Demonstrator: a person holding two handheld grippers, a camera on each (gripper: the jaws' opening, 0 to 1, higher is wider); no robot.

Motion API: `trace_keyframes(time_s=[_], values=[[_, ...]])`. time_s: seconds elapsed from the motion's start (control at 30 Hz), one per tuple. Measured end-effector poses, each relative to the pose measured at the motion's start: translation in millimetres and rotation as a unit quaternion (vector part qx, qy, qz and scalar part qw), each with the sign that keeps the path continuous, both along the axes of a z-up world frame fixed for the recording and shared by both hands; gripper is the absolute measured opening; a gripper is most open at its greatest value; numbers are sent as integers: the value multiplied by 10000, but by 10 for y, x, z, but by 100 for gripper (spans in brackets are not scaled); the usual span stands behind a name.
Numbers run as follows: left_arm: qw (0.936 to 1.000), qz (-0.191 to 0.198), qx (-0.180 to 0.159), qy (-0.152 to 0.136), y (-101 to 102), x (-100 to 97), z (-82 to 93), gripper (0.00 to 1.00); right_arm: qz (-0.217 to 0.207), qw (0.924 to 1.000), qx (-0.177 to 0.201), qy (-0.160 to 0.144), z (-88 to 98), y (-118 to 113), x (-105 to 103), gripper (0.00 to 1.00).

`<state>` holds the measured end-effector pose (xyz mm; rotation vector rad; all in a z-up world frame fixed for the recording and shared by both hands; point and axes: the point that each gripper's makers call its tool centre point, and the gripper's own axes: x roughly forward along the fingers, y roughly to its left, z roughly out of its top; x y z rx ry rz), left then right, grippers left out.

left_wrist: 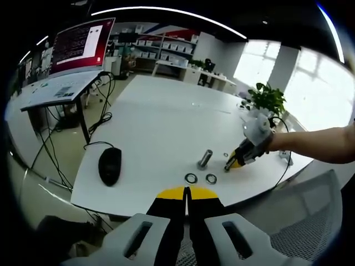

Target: Place the washer onto the threaded stud by aligning its center hole with the stud, sliding it down to the base, and recovering from edge contact or off-axis alignment until the washer reaches the visible bottom stop.

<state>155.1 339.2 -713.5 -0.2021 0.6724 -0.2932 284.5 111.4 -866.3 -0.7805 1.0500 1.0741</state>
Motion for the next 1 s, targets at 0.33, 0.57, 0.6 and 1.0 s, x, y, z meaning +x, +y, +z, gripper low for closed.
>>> trace_keyframes(time_s=[0.33, 0.57, 0.6, 1.0], values=[[10000, 2, 0, -2, -15, 2, 9, 0, -75, 9999, 30, 105, 49, -90, -88, 14], [10000, 7, -4, -4, -1, 10, 4, 0, -215, 9994, 251, 58, 229, -91, -105, 14], [10000, 8, -5, -5, -1, 9, 4, 0, -226, 9993, 280, 40, 253, -88, -103, 14], [10000, 31, -11, -5, 20, 8, -9, 0, -186, 9981, 570, -121, 528, 4, -150, 14]])
